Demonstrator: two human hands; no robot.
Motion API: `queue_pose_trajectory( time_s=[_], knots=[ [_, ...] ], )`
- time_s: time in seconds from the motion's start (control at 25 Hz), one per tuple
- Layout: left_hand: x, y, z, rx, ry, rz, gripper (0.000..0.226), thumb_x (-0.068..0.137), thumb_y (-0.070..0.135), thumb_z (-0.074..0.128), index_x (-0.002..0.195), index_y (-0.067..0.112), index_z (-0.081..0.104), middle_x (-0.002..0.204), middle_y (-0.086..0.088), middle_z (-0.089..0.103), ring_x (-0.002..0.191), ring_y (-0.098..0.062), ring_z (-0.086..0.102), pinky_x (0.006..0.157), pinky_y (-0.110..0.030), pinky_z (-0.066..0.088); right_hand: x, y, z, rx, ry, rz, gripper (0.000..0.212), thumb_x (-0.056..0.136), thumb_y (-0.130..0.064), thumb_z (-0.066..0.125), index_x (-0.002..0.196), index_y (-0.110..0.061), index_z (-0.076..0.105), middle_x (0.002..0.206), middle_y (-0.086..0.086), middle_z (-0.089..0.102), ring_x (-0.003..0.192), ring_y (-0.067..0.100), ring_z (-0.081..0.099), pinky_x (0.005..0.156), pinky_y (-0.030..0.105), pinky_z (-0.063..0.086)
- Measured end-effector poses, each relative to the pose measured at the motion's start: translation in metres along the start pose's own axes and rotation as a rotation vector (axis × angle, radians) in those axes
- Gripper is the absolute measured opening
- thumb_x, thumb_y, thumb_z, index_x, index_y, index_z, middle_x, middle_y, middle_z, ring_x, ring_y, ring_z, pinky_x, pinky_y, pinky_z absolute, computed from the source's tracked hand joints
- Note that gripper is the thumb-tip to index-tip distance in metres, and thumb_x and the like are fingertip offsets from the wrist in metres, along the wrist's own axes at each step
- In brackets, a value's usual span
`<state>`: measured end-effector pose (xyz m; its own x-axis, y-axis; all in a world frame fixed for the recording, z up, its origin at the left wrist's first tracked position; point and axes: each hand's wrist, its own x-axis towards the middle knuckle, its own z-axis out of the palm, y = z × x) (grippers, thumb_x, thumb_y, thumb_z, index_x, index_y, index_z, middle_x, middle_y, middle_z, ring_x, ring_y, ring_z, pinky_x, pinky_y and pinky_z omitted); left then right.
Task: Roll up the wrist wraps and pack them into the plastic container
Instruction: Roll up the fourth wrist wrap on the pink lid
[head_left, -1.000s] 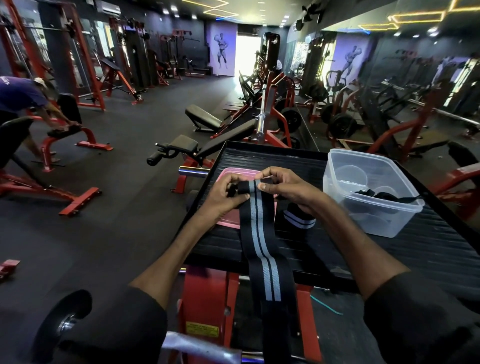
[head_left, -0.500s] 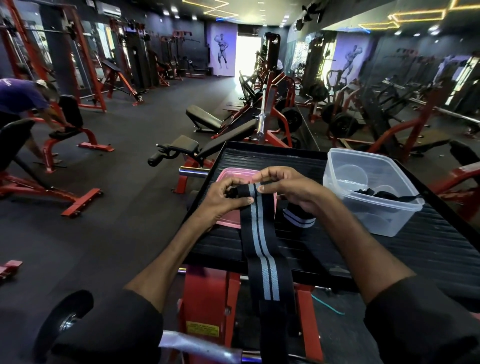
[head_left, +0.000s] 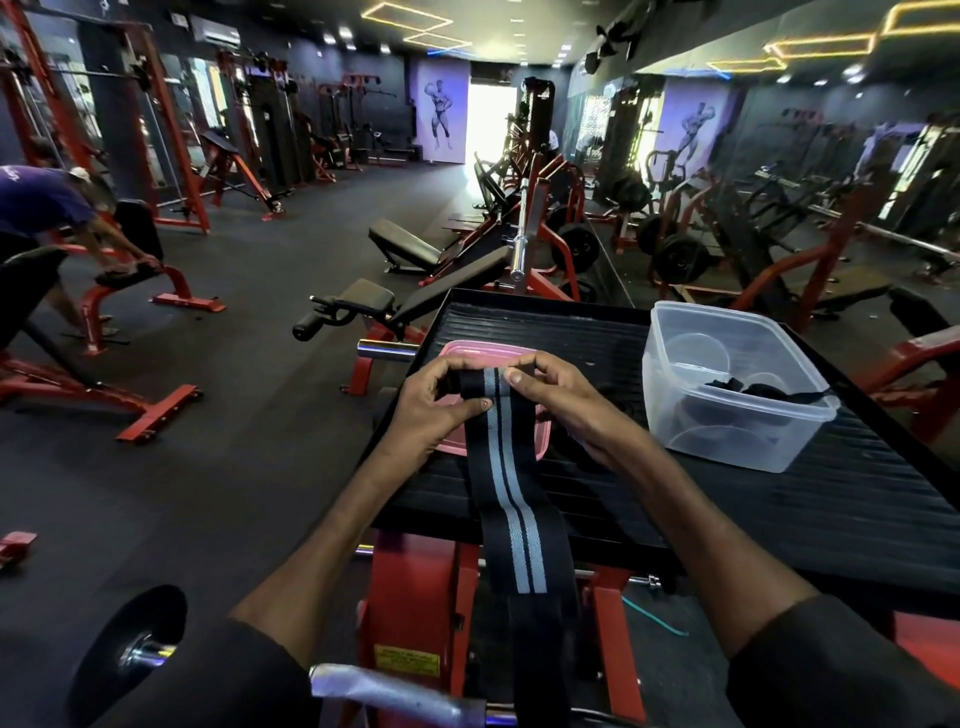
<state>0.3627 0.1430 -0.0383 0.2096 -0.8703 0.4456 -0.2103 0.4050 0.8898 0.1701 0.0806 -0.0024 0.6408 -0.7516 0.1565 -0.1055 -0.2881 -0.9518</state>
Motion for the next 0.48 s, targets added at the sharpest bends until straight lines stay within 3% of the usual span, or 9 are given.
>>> queue_pose_trajectory(
  time_s=[0.08,0.2,0.36,0.48],
  knots=[
    [-0.004,0.003,0.0,-0.101,-0.099,-0.144,0.036,0.083,-0.001,0.076,0.113,0.016,0.064,0.109,0.007,0.07,0.105,-0.003,0.066,0.094,-0.025,0.053,-0.004,0.006,0.003,0.048,0.039,-0.031,0.028,0.102,-0.028,0.06,0.119,-0.007,0.061,0.099,-0.001,0.07,0.09,0.009,0.067,0.072,0.023,0.052],
    [-0.009,0.002,-0.004,-0.122,-0.23,-0.324,0.036,0.092,0.018,0.072,0.126,0.012,0.061,0.123,-0.005,0.07,0.117,-0.019,0.066,0.099,-0.037,0.055,-0.009,0.015,0.005,0.102,0.038,-0.021,0.029,0.1,-0.02,0.063,0.125,-0.005,0.061,0.093,-0.005,0.072,0.086,0.006,0.069,0.069,0.019,0.051],
    [-0.01,-0.003,-0.006,-0.052,-0.196,-0.211,0.036,0.09,0.01,0.073,0.124,0.004,0.062,0.12,-0.014,0.069,0.108,-0.02,0.068,0.089,-0.037,0.058,-0.011,0.025,0.005,0.205,0.034,-0.045,0.031,0.095,-0.004,0.067,0.125,-0.002,0.062,0.094,0.001,0.072,0.087,0.012,0.069,0.073,0.022,0.054],
    [-0.008,-0.007,-0.009,0.07,-0.182,-0.16,0.039,0.08,0.003,0.081,0.116,0.006,0.066,0.105,-0.003,0.071,0.097,-0.011,0.067,0.088,-0.034,0.057,-0.008,0.029,0.005,0.223,0.026,-0.017,0.033,0.087,0.006,0.071,0.117,-0.006,0.068,0.093,0.002,0.072,0.084,0.014,0.066,0.067,0.022,0.054]
  ],
)
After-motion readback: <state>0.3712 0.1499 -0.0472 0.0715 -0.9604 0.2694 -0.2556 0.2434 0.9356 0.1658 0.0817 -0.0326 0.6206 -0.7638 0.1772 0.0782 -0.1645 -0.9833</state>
